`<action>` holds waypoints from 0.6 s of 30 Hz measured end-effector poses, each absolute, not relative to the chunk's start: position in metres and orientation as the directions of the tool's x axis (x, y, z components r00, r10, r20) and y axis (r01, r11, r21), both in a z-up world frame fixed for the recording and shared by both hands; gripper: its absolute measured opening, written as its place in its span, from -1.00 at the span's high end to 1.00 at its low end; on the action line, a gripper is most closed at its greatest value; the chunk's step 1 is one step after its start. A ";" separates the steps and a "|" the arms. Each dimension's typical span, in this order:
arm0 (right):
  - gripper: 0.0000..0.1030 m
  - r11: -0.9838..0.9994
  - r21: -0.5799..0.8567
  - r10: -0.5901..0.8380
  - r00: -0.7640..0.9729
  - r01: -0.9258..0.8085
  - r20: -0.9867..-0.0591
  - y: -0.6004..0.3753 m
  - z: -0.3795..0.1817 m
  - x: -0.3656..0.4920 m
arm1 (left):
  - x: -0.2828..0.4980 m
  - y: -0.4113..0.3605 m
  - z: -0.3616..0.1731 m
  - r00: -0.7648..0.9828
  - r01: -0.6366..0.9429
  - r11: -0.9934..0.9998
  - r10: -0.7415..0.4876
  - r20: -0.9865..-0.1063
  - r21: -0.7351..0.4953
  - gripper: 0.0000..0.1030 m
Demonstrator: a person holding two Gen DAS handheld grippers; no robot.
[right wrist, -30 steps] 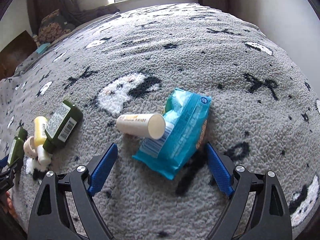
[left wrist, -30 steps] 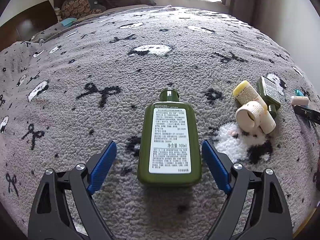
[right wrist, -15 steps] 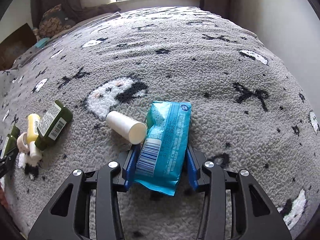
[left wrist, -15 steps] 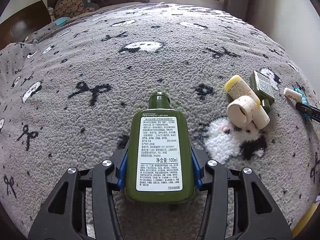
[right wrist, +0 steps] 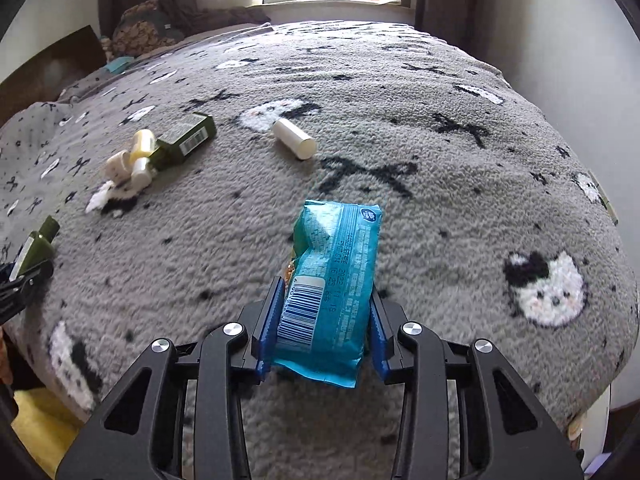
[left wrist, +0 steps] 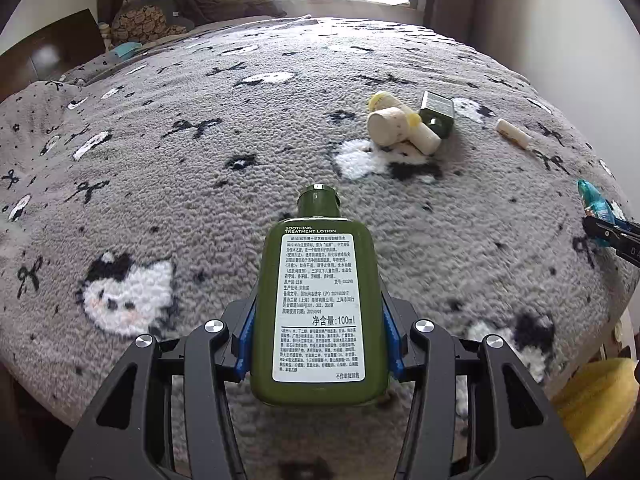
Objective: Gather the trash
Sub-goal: 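Carry lotion bottle and wipes pack down to the bin and open both tools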
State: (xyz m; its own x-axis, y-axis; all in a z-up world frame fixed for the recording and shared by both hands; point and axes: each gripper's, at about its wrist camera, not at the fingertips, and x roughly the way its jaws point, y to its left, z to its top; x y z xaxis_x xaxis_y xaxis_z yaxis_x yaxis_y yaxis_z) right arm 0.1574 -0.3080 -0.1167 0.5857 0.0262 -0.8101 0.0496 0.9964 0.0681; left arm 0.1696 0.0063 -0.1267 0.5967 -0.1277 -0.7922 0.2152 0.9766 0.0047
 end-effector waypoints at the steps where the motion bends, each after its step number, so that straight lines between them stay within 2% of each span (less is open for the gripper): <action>1: 0.25 0.996 0.075 0.037 0.594 0.039 -0.804 -0.304 -0.114 0.145 | 0.157 0.003 -0.126 0.603 0.222 0.975 -0.128 -0.788 0.012 0.09; 10: 0.25 0.996 0.075 0.086 0.643 -0.044 -0.761 -0.276 -0.094 0.065 | 0.063 -0.014 -0.110 0.659 0.264 0.963 -0.144 -0.738 0.048 0.09; 18: 0.25 0.988 0.061 0.142 0.665 -0.144 -0.734 -0.248 -0.083 -0.004 | -0.002 -0.021 -0.096 0.669 0.328 0.944 -0.214 -0.712 0.024 0.09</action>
State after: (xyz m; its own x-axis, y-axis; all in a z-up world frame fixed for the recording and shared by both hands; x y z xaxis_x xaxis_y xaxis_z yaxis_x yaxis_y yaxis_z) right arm -0.0044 -0.2475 -0.0828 0.6645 0.1420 -0.7337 -0.1437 0.9877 0.0610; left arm -0.0018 -0.0206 -0.0961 0.6687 -0.2143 -0.7120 0.3280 0.9444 0.0238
